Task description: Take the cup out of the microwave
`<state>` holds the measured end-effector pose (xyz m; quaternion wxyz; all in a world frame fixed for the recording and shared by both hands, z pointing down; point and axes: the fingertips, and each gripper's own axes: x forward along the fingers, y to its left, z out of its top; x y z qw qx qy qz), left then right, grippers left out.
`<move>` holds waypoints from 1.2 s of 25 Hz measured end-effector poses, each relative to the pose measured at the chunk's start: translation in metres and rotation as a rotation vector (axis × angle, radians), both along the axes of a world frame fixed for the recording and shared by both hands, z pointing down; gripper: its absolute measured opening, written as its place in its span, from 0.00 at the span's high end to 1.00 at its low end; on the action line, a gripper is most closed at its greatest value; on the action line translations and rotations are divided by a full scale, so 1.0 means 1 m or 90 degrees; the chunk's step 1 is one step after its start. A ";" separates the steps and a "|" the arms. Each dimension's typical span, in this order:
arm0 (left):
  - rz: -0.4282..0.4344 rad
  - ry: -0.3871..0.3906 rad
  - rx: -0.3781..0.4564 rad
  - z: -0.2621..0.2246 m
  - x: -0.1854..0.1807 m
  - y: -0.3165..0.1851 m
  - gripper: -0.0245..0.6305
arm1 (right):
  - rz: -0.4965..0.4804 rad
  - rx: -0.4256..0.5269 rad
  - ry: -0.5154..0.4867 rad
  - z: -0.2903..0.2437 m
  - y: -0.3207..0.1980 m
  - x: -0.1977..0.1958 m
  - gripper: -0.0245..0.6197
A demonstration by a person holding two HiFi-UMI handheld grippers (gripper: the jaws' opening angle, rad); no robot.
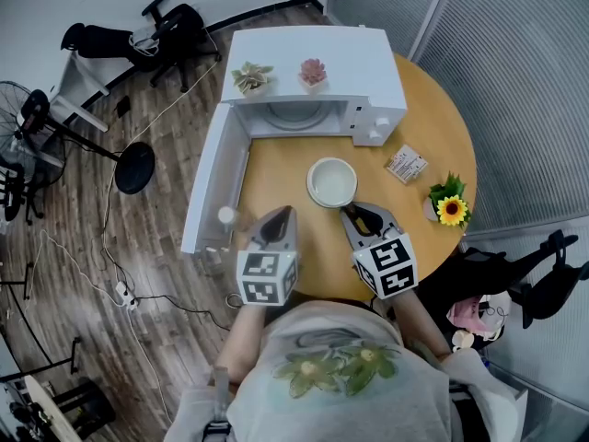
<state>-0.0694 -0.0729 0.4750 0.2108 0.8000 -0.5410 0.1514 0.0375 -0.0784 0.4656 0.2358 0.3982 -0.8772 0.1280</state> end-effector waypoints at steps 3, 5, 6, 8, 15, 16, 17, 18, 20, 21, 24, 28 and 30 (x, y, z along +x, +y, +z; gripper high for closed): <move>0.000 -0.001 -0.002 0.001 0.000 0.001 0.96 | -0.002 -0.003 0.003 0.002 0.000 0.000 0.87; 0.000 -0.001 -0.003 0.002 0.000 0.001 0.96 | -0.003 -0.005 0.005 0.004 0.000 0.000 0.87; -0.001 -0.001 -0.004 0.002 -0.001 0.001 0.96 | -0.003 -0.007 0.006 0.005 -0.001 0.000 0.87; -0.003 -0.001 -0.005 0.002 -0.001 0.000 0.96 | -0.004 -0.012 0.008 0.007 -0.001 -0.001 0.87; -0.005 -0.003 -0.012 0.007 -0.003 -0.003 0.96 | -0.002 -0.032 0.016 0.023 -0.005 0.001 0.87; -0.004 -0.003 -0.013 0.008 -0.003 -0.004 0.96 | -0.001 -0.036 0.018 0.025 -0.005 0.001 0.87; -0.004 -0.004 -0.014 0.009 -0.003 -0.004 0.96 | -0.001 -0.039 0.019 0.028 -0.005 0.001 0.87; -0.004 -0.005 -0.015 0.009 -0.004 -0.004 0.96 | -0.002 -0.043 0.021 0.030 -0.005 0.001 0.87; -0.005 -0.006 -0.017 0.010 -0.004 -0.005 0.96 | -0.003 -0.049 0.024 0.035 -0.005 0.001 0.87; -0.005 -0.006 -0.018 0.010 -0.004 -0.006 0.96 | -0.003 -0.053 0.026 0.037 -0.004 0.001 0.87; -0.004 -0.007 -0.024 0.013 -0.004 -0.007 0.96 | -0.003 -0.063 0.028 0.045 -0.005 0.002 0.87; -0.001 -0.007 -0.032 0.017 -0.002 -0.008 0.96 | -0.007 -0.077 0.021 0.060 -0.005 0.000 0.87; 0.002 -0.007 -0.035 0.018 0.000 -0.009 0.96 | -0.010 -0.083 0.023 0.068 -0.006 -0.001 0.87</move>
